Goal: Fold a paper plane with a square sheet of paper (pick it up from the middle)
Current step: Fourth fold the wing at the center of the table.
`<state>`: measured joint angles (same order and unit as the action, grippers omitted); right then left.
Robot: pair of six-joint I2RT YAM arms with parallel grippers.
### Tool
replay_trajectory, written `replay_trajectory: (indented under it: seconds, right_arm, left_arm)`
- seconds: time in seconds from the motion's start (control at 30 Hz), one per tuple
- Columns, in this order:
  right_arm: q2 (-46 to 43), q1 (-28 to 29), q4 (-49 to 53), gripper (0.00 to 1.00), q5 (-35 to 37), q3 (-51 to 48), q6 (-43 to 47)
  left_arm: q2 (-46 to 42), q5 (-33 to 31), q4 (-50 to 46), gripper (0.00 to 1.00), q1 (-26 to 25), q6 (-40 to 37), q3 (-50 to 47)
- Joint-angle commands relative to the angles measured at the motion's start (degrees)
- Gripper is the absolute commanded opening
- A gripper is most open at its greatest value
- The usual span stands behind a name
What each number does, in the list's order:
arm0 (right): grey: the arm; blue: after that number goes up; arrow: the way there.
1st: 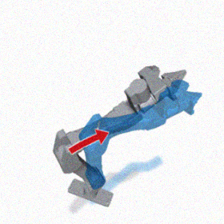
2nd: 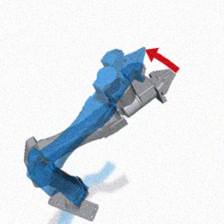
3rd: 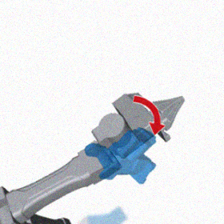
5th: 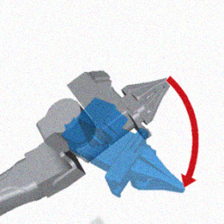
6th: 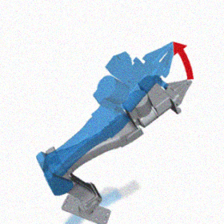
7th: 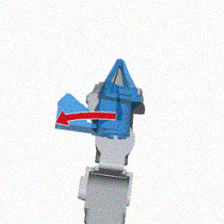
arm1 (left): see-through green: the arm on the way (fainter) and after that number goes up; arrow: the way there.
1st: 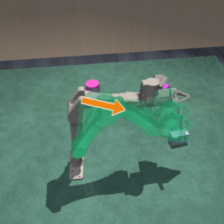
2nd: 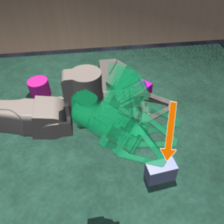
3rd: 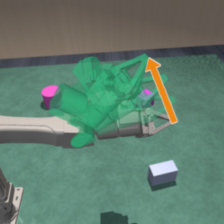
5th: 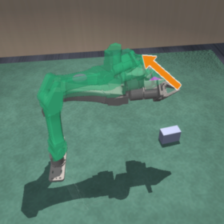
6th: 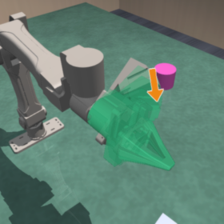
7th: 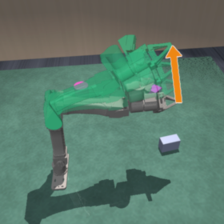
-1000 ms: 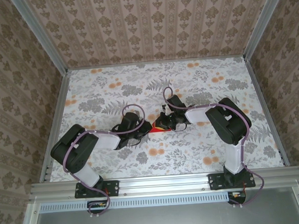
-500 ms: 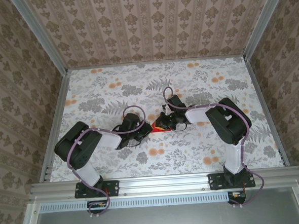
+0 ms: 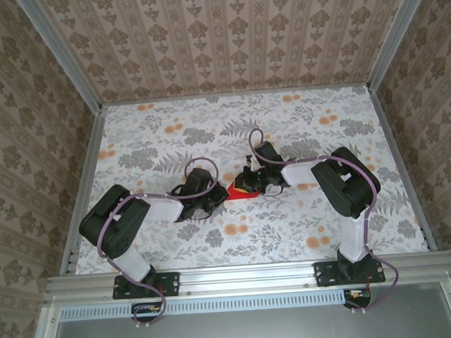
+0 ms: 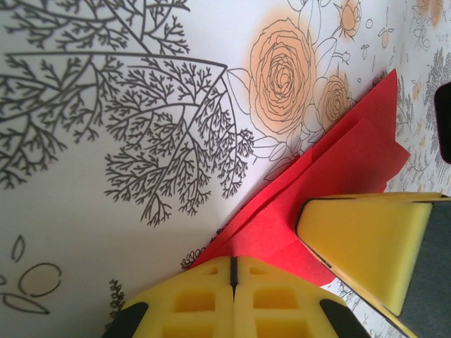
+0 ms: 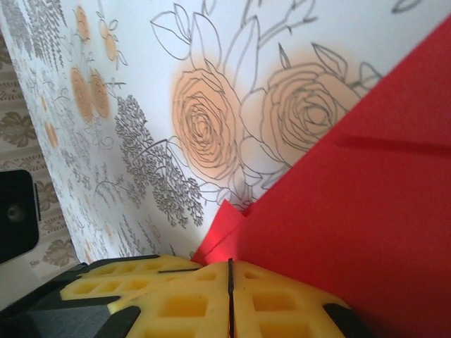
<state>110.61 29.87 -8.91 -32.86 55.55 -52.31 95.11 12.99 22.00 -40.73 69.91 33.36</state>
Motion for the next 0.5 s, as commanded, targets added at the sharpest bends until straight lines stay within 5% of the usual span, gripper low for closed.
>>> replay_trajectory:
  seconds: [0.0, 0.47]
  right_arm:
    - [-1.1, -0.1, -1.0, 0.09, -1.6, 1.1, -0.8]
    - [0.6, -3.5, 7.2, 0.09, 5.0, -0.3, 3.6]
  left_arm:
    - [0.6, -2.8, -9.2, 0.0, 0.8, 0.3, -0.4]
    - [1.0, -3.7, -14.9, 0.0, 1.0, 2.9, 0.4]
